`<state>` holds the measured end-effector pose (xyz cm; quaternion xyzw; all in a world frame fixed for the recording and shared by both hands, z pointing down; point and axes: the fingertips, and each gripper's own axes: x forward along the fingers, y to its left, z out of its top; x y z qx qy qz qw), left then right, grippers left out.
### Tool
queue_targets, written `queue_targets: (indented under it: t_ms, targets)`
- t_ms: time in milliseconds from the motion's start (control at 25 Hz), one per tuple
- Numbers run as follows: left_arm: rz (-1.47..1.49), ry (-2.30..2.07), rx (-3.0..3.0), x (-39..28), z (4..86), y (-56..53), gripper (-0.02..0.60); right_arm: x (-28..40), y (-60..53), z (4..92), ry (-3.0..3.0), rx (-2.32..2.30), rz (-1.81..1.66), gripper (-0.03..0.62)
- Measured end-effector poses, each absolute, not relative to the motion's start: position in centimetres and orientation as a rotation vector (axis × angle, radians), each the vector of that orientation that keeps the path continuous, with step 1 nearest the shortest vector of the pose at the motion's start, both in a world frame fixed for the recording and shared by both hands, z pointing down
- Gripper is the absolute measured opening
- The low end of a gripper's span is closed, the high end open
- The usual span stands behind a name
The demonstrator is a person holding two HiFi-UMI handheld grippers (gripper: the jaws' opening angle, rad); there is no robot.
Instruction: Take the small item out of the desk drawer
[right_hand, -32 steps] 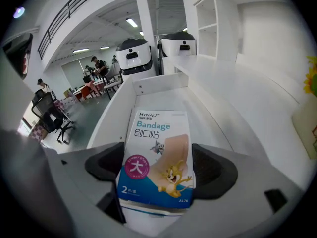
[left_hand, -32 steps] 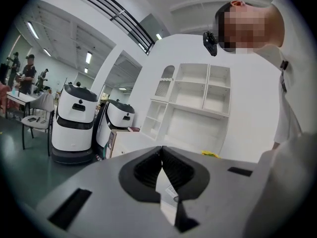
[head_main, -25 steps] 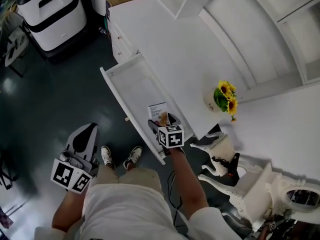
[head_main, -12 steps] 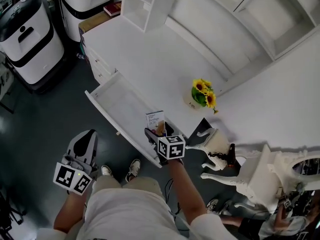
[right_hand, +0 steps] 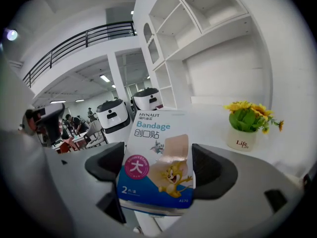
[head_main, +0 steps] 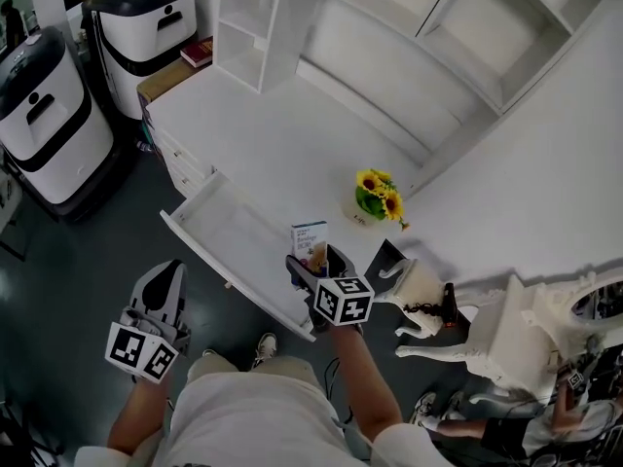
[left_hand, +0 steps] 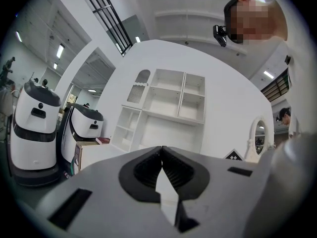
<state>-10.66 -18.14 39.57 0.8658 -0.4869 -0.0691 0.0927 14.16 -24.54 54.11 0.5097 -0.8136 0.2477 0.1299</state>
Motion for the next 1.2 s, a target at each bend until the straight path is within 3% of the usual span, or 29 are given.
queue_targets:
  t_ms: [600,1200]
  targets:
    - [-0.297,-1.438,2.663,-11.2,35.1,-20.7,0.017,17.0,-24.4,39.9,-2.569,1.700,0.451,0.443]
    - [-0.323,-1.511,2.653,-13.4,33.2,-22.4,0.016,18.4,-22.4,32.4,-2.633,1.785,0.215,0.443]
